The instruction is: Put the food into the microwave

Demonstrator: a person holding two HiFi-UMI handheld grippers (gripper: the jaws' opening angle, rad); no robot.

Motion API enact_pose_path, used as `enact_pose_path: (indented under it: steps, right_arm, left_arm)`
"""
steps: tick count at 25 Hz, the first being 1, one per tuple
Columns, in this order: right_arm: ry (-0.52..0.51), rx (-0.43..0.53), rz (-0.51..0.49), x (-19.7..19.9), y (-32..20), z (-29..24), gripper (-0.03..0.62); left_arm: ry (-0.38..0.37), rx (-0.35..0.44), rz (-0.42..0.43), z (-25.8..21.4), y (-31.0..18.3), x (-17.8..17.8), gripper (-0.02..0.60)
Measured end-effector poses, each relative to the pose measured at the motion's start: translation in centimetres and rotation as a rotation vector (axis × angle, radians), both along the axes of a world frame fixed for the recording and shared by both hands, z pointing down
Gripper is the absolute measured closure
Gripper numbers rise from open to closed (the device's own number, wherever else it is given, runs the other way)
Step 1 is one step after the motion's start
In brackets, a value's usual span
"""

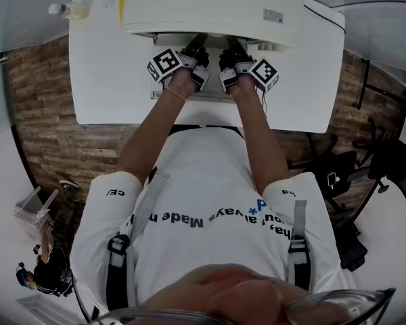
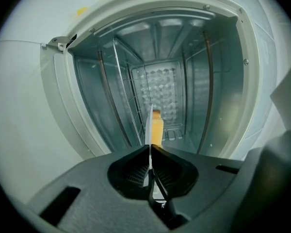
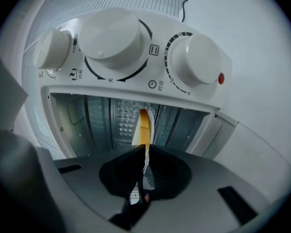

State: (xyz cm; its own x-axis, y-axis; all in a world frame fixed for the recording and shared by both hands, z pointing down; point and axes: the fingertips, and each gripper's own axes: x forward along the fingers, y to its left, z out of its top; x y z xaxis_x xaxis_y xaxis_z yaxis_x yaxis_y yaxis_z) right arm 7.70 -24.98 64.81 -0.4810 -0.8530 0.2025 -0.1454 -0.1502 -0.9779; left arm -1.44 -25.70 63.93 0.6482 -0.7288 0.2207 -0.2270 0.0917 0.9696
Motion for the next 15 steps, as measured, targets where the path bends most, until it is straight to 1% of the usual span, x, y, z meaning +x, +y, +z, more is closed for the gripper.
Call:
enact_pose_path:
  steps: [8, 13, 15]
  right_arm:
    - [0.012, 0.004, 0.013, 0.1, -1.7, -0.1, 0.566]
    - [0.042, 0.004, 0.009, 0.1, -2.2, 0.4, 0.566]
    - [0.056, 0.008, 0.005, 0.2, -2.2, 0.3, 0.566]
  left_arm:
    - [0.013, -0.033, -0.010, 0.9, -0.6, 0.0, 0.563]
    - [0.023, -0.039, -0.010, 1.3, -1.2, 0.1, 0.563]
    - [0.027, -0.029, -0.004, 1.2, -1.3, 0.1, 0.563]
